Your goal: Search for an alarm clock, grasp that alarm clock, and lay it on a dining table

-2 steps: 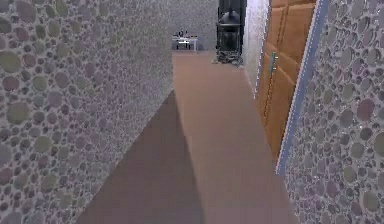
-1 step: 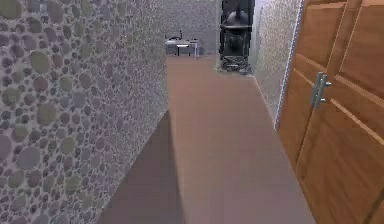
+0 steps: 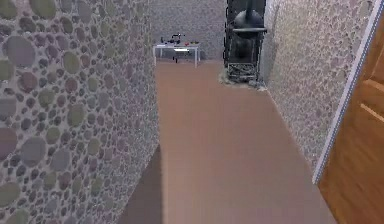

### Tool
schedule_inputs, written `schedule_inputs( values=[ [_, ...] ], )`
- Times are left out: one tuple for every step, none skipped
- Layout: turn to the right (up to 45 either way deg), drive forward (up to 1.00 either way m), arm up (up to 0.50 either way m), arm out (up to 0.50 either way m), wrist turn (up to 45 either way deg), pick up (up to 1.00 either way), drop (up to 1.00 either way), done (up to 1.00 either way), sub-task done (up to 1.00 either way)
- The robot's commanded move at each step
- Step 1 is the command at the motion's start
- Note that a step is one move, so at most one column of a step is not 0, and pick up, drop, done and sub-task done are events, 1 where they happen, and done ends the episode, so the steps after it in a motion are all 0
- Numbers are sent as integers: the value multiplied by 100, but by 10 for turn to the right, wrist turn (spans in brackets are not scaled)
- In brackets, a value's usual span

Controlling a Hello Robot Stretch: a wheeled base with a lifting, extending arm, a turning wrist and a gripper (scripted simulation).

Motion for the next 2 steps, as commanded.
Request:
schedule_inputs(
  values=[
    [30, 0, 0, 0, 0, 0, 0, 0, 0],
    [0, 100, 0, 0, 0, 0, 0, 0, 0]
  ],
)
